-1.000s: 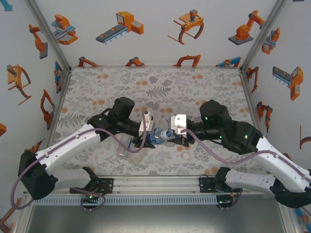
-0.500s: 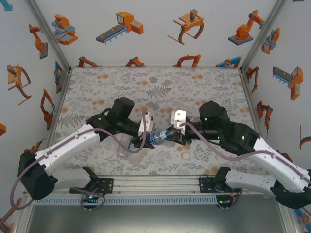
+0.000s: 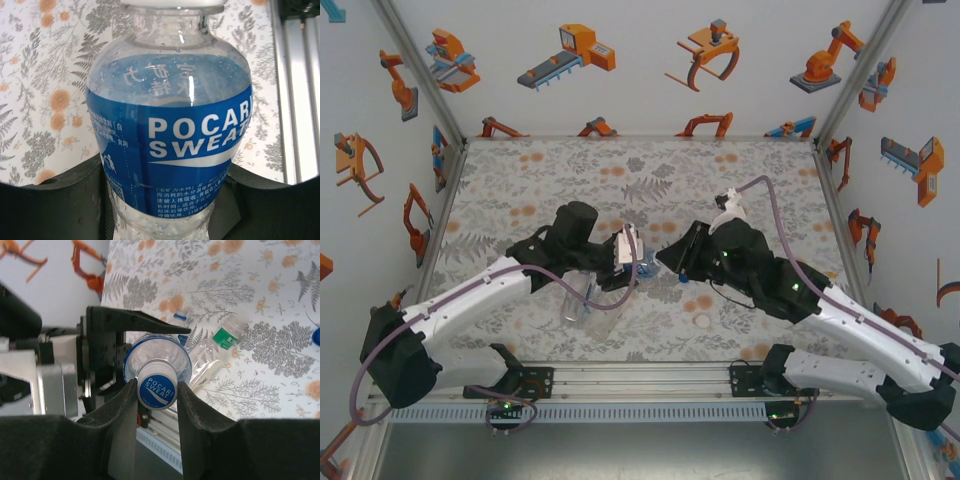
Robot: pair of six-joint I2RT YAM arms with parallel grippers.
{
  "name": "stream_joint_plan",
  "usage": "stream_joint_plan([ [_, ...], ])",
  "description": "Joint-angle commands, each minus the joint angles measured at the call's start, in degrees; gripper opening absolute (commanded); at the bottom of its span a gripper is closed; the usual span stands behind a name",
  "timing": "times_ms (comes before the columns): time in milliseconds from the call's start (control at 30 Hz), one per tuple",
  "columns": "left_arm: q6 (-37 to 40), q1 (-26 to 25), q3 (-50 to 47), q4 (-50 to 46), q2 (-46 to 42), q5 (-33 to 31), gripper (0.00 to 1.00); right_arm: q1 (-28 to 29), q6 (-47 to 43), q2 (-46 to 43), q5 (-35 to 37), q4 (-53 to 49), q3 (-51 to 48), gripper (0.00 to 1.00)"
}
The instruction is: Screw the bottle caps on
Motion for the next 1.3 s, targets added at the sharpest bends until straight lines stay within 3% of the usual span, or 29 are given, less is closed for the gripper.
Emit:
stream_joint_plan([
  [0, 0.7, -1.4, 2.0, 8.7, 0.2, 4.5, 0.00, 0.4, 10.2, 2.3, 3.5, -2.1, 1.7, 0.02],
  [100, 1.3, -1.4, 2.3, 7.4, 0.3, 4.6, 0.00, 0.4, 6.3, 1.7, 3.8, -2.5, 2.5, 0.09],
  [167, 1.5, -1.4, 2.0, 7.3, 0.1, 4.6, 0.00, 0.4, 1.8, 1.0, 4.0, -2.3, 3.2, 0.24],
  [233, 1.6, -1.4, 2.0, 6.5, 0.0, 4.5, 0.00, 0.4, -8.2, 0.4, 2.4, -1.5, 5.1, 0.45],
  [367, 1.5, -1.4, 1.4, 5.7, -0.8, 4.5, 0.00, 0.3, -29.4, -0.7, -4.3, -1.2, 8.5, 0.57],
  [533, 1.5, -1.4, 1.2, 3.3, -2.4, 5.5, 0.00, 0.4, -50.9, -2.8, -9.7, -4.2, 10.9, 0.59],
  [733, 4.0, -1.4, 2.2, -3.9, -4.1, 10.9, 0.00, 0.4, -79.0, -2.0, -27.2, -12.6, 13.9, 0.59],
  [800, 4.4, -1.4, 2.7, -5.9, -4.5, 12.8, 0.00, 0.5, -84.5, -1.4, -30.6, -14.5, 14.8, 0.59],
  [967, 4.2, -1.4, 2.6, -8.0, -5.8, 15.2, 0.00, 0.4, -90.9, 0.0, -35.1, -14.7, 15.3, 0.59],
  [1267, 4.5, -1.4, 2.2, -8.8, -6.3, 15.1, 0.00, 0.5, -89.1, 1.2, -38.8, -8.8, 12.4, 0.48],
])
